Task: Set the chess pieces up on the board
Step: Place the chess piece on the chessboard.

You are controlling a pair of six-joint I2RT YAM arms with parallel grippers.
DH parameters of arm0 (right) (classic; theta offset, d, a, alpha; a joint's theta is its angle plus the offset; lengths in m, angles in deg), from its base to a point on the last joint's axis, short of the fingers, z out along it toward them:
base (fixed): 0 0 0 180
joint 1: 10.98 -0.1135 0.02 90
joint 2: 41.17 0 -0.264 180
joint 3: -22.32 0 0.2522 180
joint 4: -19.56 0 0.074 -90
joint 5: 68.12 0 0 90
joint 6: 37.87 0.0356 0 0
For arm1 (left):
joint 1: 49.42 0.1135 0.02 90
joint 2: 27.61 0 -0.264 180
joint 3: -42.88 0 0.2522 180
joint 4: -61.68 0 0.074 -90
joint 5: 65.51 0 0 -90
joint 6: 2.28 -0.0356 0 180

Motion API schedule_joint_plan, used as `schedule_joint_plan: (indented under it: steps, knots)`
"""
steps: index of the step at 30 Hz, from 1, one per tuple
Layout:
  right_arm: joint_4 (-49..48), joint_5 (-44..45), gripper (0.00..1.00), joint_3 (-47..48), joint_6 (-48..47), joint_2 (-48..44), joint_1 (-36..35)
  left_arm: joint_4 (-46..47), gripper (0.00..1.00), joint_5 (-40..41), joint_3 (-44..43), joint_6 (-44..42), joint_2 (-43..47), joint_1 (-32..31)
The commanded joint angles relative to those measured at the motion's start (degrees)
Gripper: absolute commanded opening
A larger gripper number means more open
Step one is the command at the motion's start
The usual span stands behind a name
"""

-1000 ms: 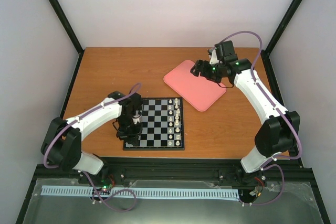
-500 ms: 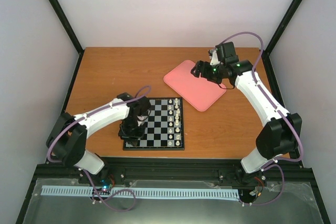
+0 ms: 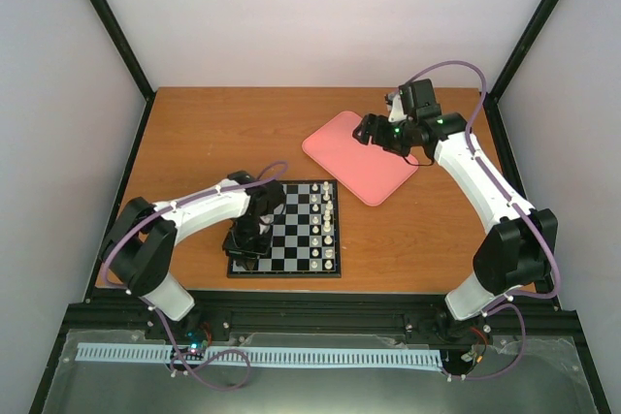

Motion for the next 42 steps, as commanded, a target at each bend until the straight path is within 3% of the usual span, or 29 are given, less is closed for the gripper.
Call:
schedule_joint_plan:
  steps: [1, 42]
  knots:
    - [-0.94, -0.59, 1.00, -0.49, -1.07, -1.54, 0.79, 0.28, 0.01, 0.90, -2.23, -0.79, -1.45, -0.97]
    - [-2.06, -1.98, 1.00, -2.52, -1.55, -1.20, 3.32, 1.94, 0.01, 3.49, -1.69, -1.14, -7.36, -3.11]
